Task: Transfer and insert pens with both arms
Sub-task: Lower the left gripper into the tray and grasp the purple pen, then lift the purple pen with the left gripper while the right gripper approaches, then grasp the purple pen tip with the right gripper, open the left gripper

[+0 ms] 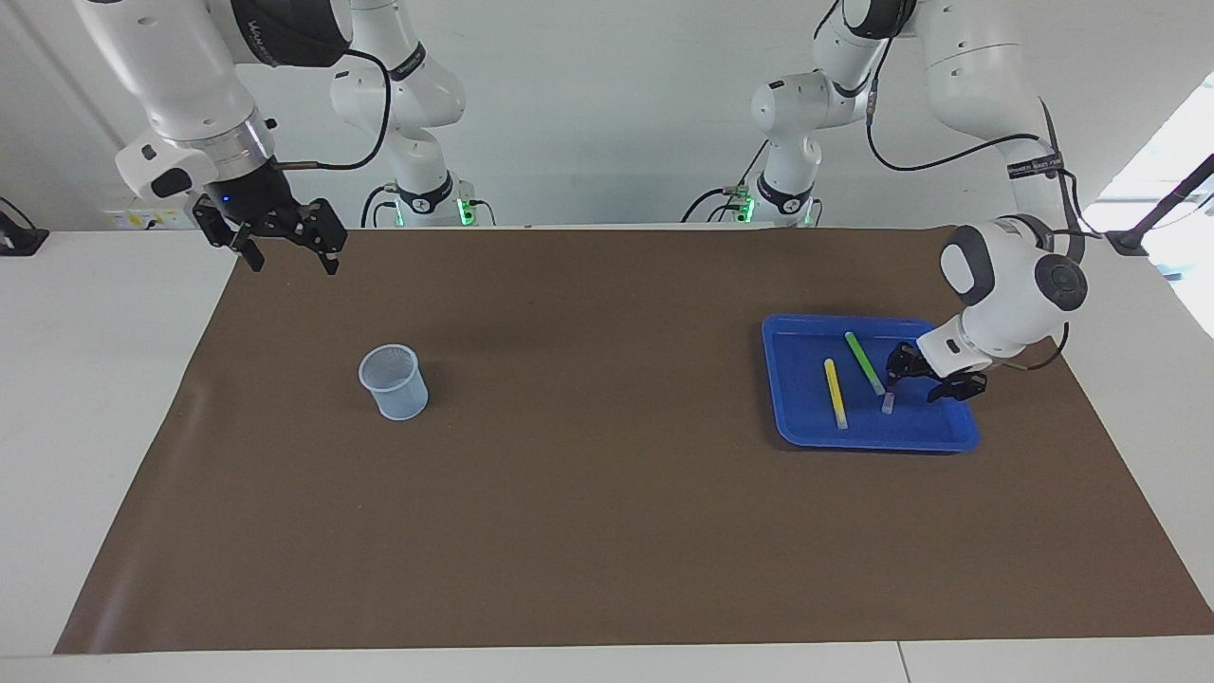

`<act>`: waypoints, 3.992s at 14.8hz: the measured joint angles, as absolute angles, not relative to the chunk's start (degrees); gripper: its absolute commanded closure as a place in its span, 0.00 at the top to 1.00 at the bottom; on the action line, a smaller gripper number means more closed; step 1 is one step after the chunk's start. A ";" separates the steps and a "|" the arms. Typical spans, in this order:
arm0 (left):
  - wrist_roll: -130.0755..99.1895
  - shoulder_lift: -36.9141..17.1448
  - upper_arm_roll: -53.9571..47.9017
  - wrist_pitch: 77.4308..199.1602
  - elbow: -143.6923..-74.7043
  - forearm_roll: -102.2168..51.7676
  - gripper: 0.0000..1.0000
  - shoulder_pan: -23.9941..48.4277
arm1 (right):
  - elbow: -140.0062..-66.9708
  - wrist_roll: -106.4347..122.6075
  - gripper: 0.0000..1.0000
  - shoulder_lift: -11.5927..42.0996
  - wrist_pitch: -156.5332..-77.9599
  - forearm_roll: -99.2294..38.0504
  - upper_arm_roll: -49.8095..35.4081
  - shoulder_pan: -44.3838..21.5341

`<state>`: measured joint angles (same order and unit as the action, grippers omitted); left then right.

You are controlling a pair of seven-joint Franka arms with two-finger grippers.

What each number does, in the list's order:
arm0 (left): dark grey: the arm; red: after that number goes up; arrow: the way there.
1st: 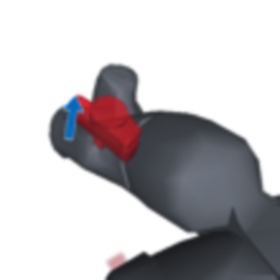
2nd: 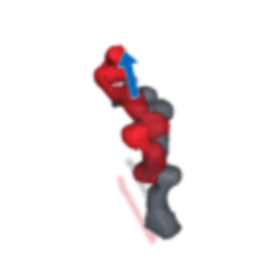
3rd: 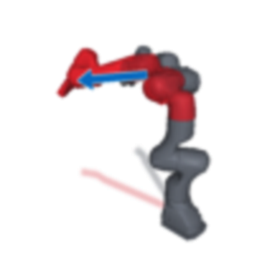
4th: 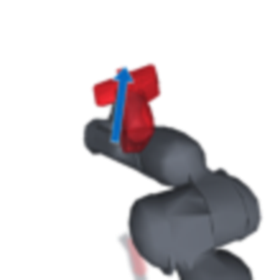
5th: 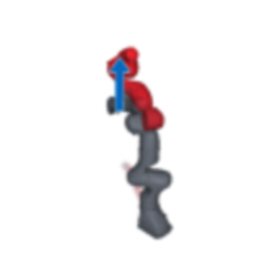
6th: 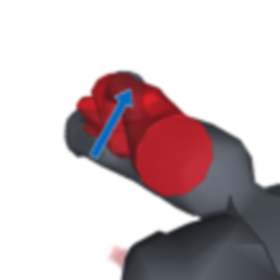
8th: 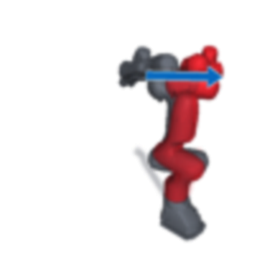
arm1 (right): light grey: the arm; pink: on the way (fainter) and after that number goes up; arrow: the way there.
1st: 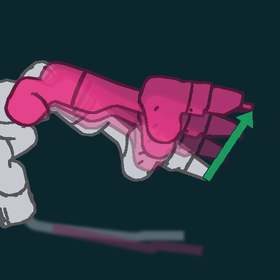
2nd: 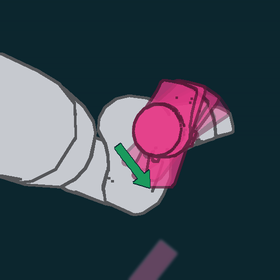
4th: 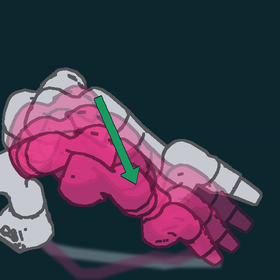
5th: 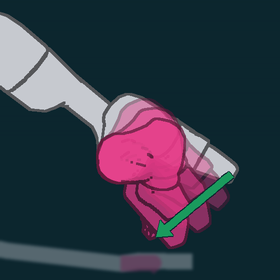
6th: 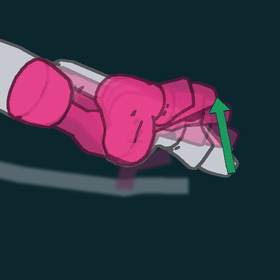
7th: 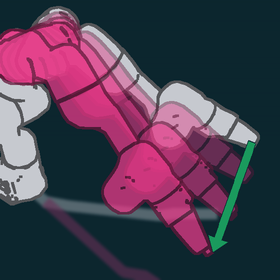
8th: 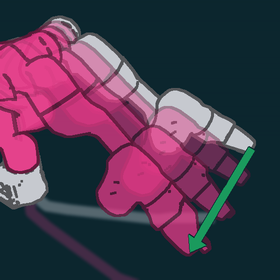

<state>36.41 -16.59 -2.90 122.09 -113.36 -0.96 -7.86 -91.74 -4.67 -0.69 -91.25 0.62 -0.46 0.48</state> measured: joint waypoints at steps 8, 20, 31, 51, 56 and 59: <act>36.40 -17.03 -2.95 123.31 -114.18 -0.96 0.54 -7.61 | -91.74 -4.67 1.00 -0.73 -91.25 0.62 -0.45 0.48; 36.21 -16.91 -2.91 124.86 -114.72 -0.74 0.00 -7.34 | -91.75 -4.67 1.00 -0.73 -91.25 0.62 -0.45 0.48; 1.36 -15.11 -3.46 91.79 -90.80 -3.93 0.00 0.70 | -91.78 -4.67 1.00 -0.75 -91.24 -1.76 -1.10 0.20; -74.33 2.47 -6.35 115.87 -116.29 -58.38 0.00 11.82 | -108.40 -22.45 1.00 -3.77 -132.07 -36.40 -2.73 -28.58; -76.48 3.29 -6.26 116.40 -117.27 -60.59 0.00 11.93 | -108.70 -22.44 1.00 1.58 -138.81 -36.47 -2.64 -30.96; -76.57 3.36 -6.26 116.42 -117.29 -61.92 0.00 12.35 | -108.49 -22.44 1.00 2.80 -140.74 -36.47 -2.65 -32.17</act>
